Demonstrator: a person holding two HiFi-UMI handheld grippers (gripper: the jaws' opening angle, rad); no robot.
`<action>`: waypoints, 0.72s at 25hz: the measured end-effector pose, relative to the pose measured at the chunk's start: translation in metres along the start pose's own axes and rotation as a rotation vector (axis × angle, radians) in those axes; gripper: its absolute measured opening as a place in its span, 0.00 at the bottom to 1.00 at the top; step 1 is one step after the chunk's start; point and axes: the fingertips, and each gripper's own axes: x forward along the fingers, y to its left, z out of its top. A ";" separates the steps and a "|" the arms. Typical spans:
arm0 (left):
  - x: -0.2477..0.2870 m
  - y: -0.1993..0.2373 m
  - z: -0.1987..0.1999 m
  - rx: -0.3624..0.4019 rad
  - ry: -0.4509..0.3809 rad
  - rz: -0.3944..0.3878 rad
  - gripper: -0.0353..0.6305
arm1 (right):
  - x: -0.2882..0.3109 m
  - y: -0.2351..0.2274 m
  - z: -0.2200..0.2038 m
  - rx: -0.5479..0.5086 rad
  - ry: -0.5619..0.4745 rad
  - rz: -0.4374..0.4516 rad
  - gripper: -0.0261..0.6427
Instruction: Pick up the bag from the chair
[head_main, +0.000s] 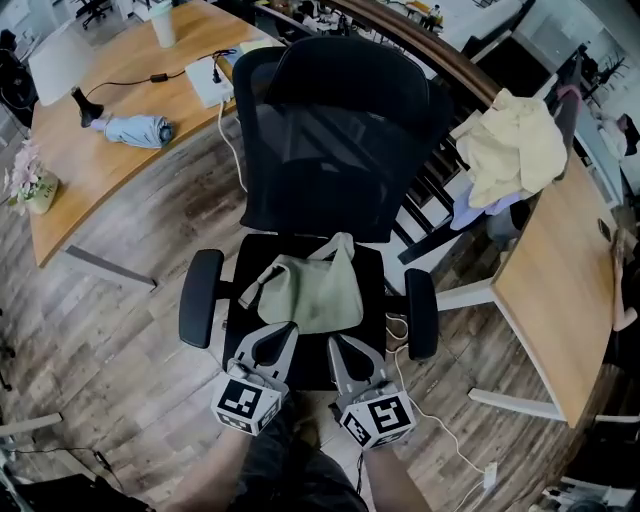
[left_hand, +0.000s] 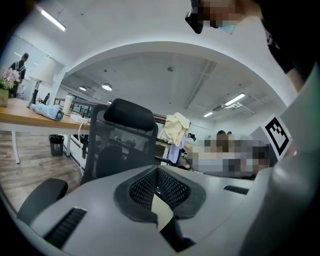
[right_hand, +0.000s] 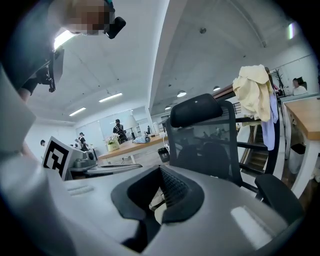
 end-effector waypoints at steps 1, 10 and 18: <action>0.005 0.004 -0.001 0.003 0.005 -0.004 0.05 | 0.006 -0.003 -0.001 0.000 0.002 -0.004 0.05; 0.039 0.030 -0.012 -0.001 0.029 -0.017 0.05 | 0.049 -0.023 -0.010 0.011 0.007 -0.021 0.05; 0.064 0.052 -0.035 -0.035 0.048 0.040 0.05 | 0.084 -0.041 -0.033 0.044 0.050 0.015 0.05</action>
